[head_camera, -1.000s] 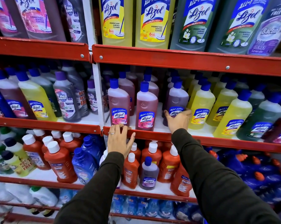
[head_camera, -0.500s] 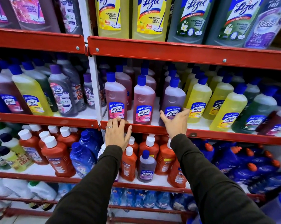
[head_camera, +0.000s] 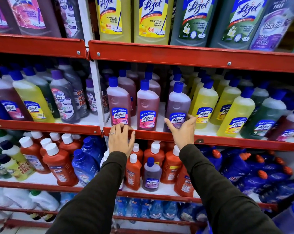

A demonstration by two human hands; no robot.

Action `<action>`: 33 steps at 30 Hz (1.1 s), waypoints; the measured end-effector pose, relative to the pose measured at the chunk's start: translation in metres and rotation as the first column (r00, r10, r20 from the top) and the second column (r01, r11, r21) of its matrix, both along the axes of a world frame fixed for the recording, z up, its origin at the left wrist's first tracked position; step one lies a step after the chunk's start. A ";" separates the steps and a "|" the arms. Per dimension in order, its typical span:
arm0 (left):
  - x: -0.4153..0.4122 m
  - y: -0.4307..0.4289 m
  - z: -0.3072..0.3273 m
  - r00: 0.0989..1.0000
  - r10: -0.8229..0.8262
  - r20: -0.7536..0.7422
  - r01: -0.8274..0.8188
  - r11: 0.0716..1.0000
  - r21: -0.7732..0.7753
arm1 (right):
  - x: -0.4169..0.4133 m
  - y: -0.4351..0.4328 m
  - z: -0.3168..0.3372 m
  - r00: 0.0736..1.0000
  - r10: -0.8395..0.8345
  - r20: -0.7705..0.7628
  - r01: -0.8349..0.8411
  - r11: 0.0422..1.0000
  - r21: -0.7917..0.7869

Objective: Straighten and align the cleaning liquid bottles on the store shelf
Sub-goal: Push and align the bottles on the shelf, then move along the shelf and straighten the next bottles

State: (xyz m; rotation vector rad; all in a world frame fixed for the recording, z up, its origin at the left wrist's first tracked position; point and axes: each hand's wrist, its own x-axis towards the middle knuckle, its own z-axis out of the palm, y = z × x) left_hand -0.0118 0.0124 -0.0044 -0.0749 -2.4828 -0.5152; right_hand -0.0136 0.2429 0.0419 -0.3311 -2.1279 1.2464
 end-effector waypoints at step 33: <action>0.002 0.007 -0.003 0.998 0.047 -0.046 -0.047 0.999 0.006 | -0.001 0.080 0.011 0.941 -0.245 0.233 0.197 0.957 0.212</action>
